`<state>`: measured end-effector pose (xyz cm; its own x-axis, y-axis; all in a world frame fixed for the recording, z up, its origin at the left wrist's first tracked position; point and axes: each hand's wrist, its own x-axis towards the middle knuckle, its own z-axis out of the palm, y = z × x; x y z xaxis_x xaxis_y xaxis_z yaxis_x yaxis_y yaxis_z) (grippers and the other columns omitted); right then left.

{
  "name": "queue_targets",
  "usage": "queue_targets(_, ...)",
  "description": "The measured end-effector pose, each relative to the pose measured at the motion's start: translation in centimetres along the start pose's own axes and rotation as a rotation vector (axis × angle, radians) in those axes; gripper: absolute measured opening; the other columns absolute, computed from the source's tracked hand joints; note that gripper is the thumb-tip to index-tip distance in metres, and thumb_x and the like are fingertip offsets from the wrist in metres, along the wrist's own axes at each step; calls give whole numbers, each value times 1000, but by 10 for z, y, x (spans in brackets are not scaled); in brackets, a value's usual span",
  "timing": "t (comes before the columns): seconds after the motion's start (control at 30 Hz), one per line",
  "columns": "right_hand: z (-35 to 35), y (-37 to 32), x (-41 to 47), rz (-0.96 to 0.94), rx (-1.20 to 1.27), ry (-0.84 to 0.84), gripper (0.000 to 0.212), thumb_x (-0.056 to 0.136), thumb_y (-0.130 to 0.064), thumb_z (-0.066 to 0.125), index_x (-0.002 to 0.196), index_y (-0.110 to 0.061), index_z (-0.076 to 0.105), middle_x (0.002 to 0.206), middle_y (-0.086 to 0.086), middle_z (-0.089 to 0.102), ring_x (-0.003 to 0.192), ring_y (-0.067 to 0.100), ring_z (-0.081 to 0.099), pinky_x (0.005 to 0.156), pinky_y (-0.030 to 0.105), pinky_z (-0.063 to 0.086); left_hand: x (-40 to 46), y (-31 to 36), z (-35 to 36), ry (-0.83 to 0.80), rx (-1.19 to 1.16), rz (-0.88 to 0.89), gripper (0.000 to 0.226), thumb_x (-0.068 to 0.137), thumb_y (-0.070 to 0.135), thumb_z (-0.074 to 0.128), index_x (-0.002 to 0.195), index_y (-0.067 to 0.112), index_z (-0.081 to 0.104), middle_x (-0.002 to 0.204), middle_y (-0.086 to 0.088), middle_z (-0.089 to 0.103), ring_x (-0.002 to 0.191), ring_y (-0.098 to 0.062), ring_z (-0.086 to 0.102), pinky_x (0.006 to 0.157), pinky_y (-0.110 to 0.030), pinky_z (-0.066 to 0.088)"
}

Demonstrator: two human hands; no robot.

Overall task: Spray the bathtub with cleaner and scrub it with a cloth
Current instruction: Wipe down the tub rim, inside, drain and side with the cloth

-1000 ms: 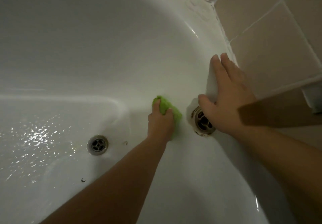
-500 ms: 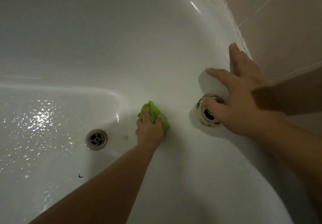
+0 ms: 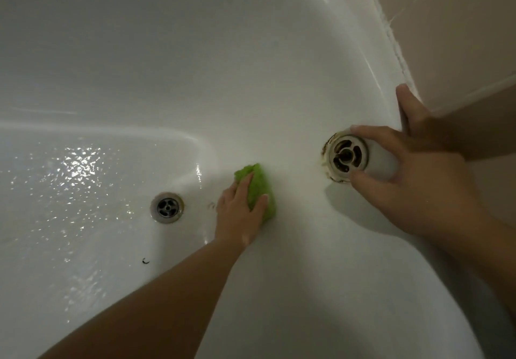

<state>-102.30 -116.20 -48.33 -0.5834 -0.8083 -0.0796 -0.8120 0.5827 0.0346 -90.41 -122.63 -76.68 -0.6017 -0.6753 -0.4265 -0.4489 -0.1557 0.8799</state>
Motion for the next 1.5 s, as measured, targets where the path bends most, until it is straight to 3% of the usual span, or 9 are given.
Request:
queue_targets(0.1, 2, 0, 1, -2, 44, 10, 54, 76, -50, 71, 129, -47, 62, 170, -14, 4, 155, 12, 20, 106, 24, 28, 4, -1, 3, 43, -52, -181, 65, 101, 41, 55, 160, 38, 27, 164, -11, 27, 149, -33, 25, 124, -41, 16)
queue_targets(0.2, 1, 3, -9, 7, 46, 20, 58, 76, -40, 77, 132, -43, 63, 172, -12, 4, 152, 15, 28, 106, 23, 30, -8, 40, 12, -7, -297, -283, 66, 101, 35, 55, 159, 42, 25, 160, -10, 32, 142, -36, 38, 121, -47, 29)
queue_targets(0.37, 3, 6, -45, 43, 85, 27, 67, 81, -37, 68, 146, -38, 55, 172, -6, 6, 148, 27, 30, 119, 44, 34, -68, 114, 12, -121, -443, -21, 67, 94, 44, 57, 154, 49, 29, 145, 7, 41, 131, -20, 47, 114, -48, 41)
queue_targets(0.5, -1, 2, -47, 66, 113, 12, 71, 80, -39, 68, 148, -41, 49, 172, -8, 3, 152, 20, 20, 120, 45, 32, -77, 100, 14, -144, -443, 119, 74, 84, 64, 57, 151, 49, 31, 145, 10, 44, 134, -12, 48, 114, -44, 43)
queue_targets(0.83, -1, 2, -46, 106, 69, 27, 80, 82, -39, 71, 154, -43, 38, 170, -14, 9, 151, 13, 20, 110, 28, 25, -26, -2, 16, 12, -107, -186, 72, 96, 53, 54, 160, 34, 27, 157, -9, 39, 142, -33, 39, 121, -51, 30)
queue_targets(1.03, -1, 4, -52, 130, 176, 40, 80, 86, -25, 63, 160, -20, 31, 169, 0, 21, 155, 15, 17, 122, 28, 17, -65, 73, 15, -117, -478, -326, 61, 104, 39, 54, 157, 45, 24, 152, -4, 40, 133, -31, 47, 110, -52, 44)
queue_targets(1.2, 1, 6, -71, 165, 359, 151, 65, 90, -21, 45, 154, -9, 43, 161, 5, 39, 150, 16, 31, 120, 21, 19, -128, 147, 3, -233, -484, -79, 62, 94, 52, 54, 150, 52, 27, 145, 8, 44, 129, -19, 51, 109, -49, 49)
queue_targets(1.33, 3, 8, -75, 143, 489, 222, 56, 98, -30, 36, 149, -10, 50, 155, 5, 47, 145, 15, 39, 123, 33, 30, -145, 177, -6, -185, -440, 199, 42, 103, 44, 52, 137, 62, 33, 148, 15, 37, 132, 0, 45, 111, -23, 45)
queue_targets(1.5, 6, 12, -71, 171, 507, 218, 61, 98, -39, 32, 154, -17, 44, 158, -2, 45, 146, 8, 37, 121, 21, 26, -104, 216, -1, 54, -342, 375, 52, 105, 39, 50, 153, 41, 31, 158, 7, 28, 147, -14, 32, 120, -45, 36)
